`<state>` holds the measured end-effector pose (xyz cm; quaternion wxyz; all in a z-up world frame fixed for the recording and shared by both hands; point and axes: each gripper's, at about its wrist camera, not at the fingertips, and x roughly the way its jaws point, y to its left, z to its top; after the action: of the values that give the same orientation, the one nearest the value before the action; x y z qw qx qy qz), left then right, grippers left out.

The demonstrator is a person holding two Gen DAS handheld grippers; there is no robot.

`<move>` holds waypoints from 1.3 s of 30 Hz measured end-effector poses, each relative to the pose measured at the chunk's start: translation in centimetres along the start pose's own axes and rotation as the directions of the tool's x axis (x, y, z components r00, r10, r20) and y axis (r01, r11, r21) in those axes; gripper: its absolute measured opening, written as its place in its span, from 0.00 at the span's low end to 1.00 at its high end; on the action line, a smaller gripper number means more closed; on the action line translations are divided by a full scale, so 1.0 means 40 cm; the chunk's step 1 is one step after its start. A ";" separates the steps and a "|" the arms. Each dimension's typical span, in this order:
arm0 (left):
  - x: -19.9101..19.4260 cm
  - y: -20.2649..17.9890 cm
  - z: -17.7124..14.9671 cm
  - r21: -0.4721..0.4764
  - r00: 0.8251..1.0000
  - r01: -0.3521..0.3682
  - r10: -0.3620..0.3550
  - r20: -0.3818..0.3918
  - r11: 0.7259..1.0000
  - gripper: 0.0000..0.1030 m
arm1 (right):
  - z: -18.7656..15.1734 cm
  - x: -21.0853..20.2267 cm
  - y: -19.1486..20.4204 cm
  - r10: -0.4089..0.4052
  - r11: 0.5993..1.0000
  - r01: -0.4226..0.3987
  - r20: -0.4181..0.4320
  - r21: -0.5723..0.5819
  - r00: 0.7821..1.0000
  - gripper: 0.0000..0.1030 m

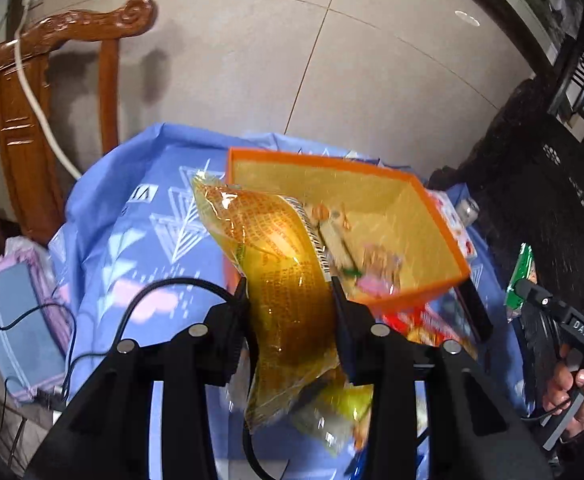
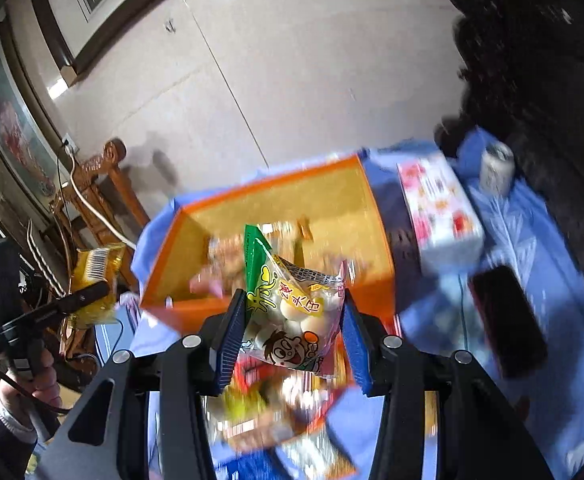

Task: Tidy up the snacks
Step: 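Lower the yellow bag and candy bag into the orange box, opening both tools, then grasp the green candy bag with the right tool while the left tool grasps the blue bag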

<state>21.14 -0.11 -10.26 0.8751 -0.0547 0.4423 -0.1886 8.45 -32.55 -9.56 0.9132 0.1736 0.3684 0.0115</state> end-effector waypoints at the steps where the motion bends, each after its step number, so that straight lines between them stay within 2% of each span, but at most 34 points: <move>1: 0.020 0.000 0.018 -0.006 1.000 -0.003 0.003 -0.005 1.000 0.36 | 0.018 0.009 0.005 0.000 1.000 0.000 0.010 -0.008 1.000 0.45; 6: 0.142 0.013 0.075 -0.023 0.998 -0.029 0.027 -0.052 0.999 0.36 | 0.126 0.090 0.029 0.000 0.999 0.001 0.035 -0.054 0.999 0.45; 8: 0.177 0.017 0.079 -0.022 0.997 -0.035 0.033 -0.076 0.999 0.38 | 0.154 0.128 0.038 0.002 0.998 0.000 0.027 -0.061 1.000 0.49; 9: 0.198 0.017 0.081 -0.018 0.995 -0.034 0.033 -0.091 0.999 0.42 | 0.162 0.144 0.040 -0.002 0.998 0.004 0.020 -0.062 1.000 0.52; 10: 0.214 0.015 0.083 -0.011 0.994 -0.037 0.036 -0.105 0.999 0.56 | 0.169 0.163 0.040 -0.010 0.998 0.011 0.009 -0.056 1.000 0.58; 12: 0.233 0.005 0.088 0.004 0.991 -0.067 0.067 -0.118 0.998 0.81 | 0.175 0.183 0.042 -0.024 0.998 0.024 -0.001 -0.054 1.000 0.59; 13: 0.227 -0.001 0.090 0.012 0.992 -0.076 0.077 -0.096 0.997 0.83 | 0.177 0.188 0.043 -0.026 0.998 0.025 -0.002 -0.057 1.000 0.59; 15: 0.212 -0.007 0.093 0.018 0.995 -0.071 0.072 -0.067 0.997 0.85 | 0.176 0.189 0.044 -0.027 0.998 0.027 -0.003 -0.060 1.000 0.60; 19: 0.173 0.018 0.087 -0.036 0.997 -0.052 0.050 -0.066 0.998 0.85 | 0.159 0.173 0.029 -0.021 0.999 0.021 -0.014 -0.040 1.000 0.60; 25: 0.039 0.045 0.030 -0.033 0.998 -0.062 0.062 -0.027 0.997 0.87 | 0.093 0.097 0.015 -0.008 1.000 0.007 -0.040 -0.021 0.999 0.61; 28: -0.015 0.050 -0.031 0.020 0.997 -0.040 0.042 -0.071 0.999 0.88 | 0.035 0.054 0.005 -0.030 0.999 0.028 -0.060 -0.041 0.998 0.65; 31: -0.051 0.052 -0.108 0.078 0.989 -0.021 0.032 -0.141 0.997 0.88 | -0.029 0.018 -0.026 -0.106 0.992 0.100 -0.078 -0.071 0.991 0.66; 35: -0.102 0.062 -0.227 0.142 0.967 0.007 0.029 -0.252 0.990 0.88 | -0.100 -0.032 -0.111 -0.206 0.979 0.204 -0.101 -0.030 0.973 0.66; 37: -0.128 0.065 -0.262 0.160 0.962 -0.003 0.047 -0.269 0.987 0.88 | -0.121 -0.050 -0.135 -0.216 0.976 0.217 -0.113 -0.004 0.970 0.66; 39: -0.156 0.067 -0.276 0.135 0.967 0.002 0.032 -0.252 0.991 0.88 | -0.146 -0.084 -0.141 -0.183 0.983 0.185 -0.119 0.012 0.976 0.66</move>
<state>9.74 5.51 -12.91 0.8145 0.0321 0.5373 -0.2167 1.44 -36.53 -13.04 0.8851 0.1482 0.4361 -0.0671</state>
